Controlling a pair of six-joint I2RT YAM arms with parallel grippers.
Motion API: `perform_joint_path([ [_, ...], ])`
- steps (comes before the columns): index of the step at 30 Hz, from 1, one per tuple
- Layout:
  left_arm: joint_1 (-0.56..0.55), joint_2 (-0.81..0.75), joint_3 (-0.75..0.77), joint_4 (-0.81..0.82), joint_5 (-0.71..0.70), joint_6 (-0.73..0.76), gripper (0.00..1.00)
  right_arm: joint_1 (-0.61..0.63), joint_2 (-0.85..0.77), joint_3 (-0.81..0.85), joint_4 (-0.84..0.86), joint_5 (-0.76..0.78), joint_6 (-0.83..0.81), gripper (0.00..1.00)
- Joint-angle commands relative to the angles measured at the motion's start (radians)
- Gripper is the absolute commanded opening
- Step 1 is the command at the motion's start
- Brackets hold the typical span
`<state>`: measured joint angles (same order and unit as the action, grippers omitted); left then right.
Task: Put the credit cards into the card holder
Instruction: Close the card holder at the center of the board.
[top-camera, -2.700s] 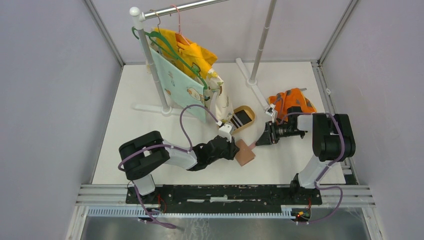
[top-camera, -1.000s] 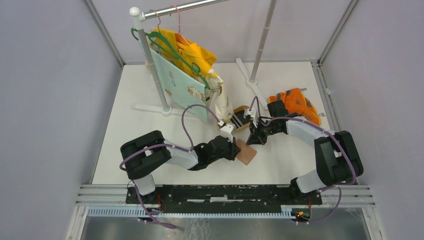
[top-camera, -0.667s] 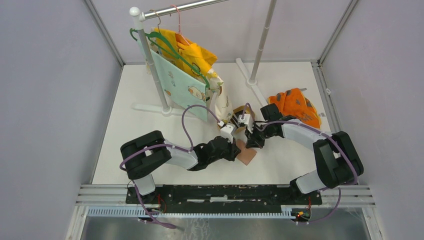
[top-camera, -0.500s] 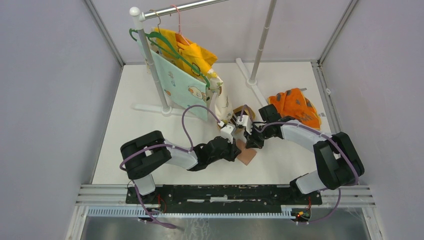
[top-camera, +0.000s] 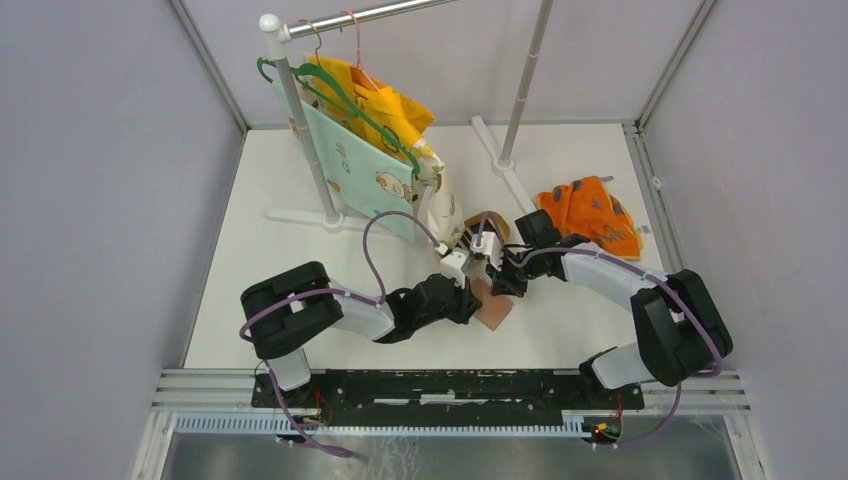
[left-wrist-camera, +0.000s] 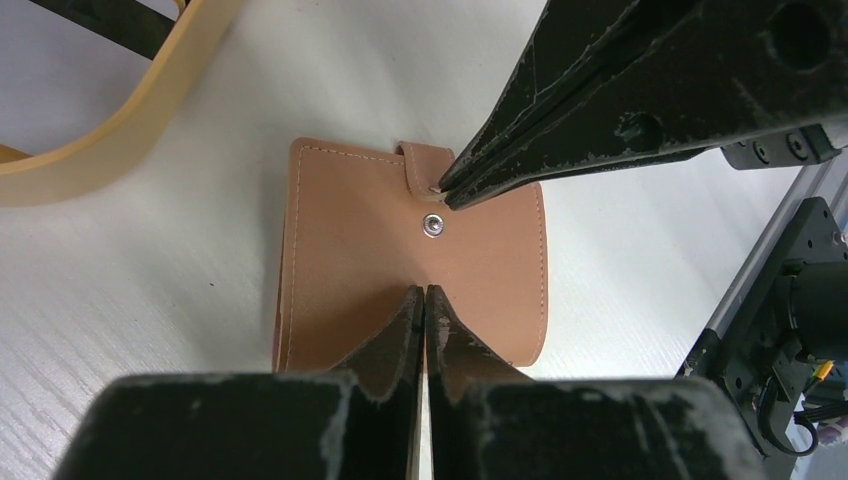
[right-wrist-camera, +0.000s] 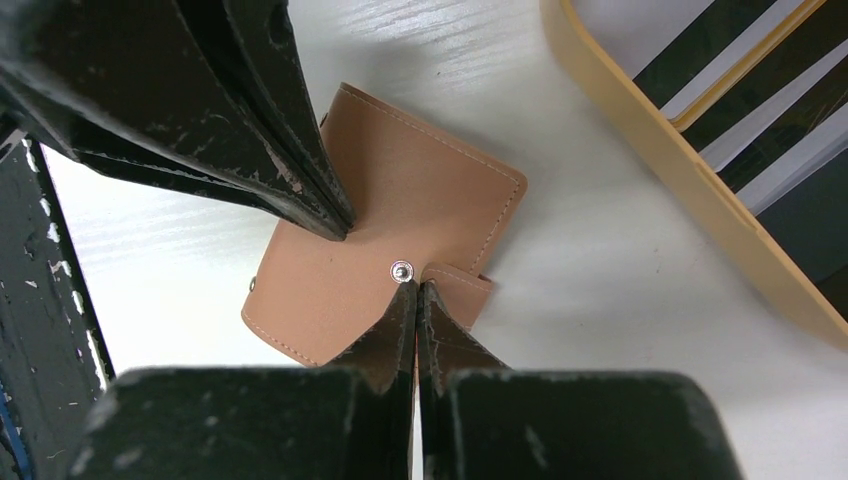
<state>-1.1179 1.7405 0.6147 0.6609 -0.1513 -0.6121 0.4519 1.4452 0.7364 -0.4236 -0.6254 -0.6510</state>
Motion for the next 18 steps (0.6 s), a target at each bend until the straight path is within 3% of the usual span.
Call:
perform_joint_path([
  [1, -0.002, -0.016, 0.001, 0.034, 0.005, -0.037, 0.07, 0.02, -0.046, -0.005, 0.018, -0.011, -0.024, 0.0],
  [18, -0.003, -0.033, -0.006, 0.034, 0.006, -0.037, 0.06, 0.087, -0.021, -0.008, 0.002, 0.007, -0.055, 0.0],
])
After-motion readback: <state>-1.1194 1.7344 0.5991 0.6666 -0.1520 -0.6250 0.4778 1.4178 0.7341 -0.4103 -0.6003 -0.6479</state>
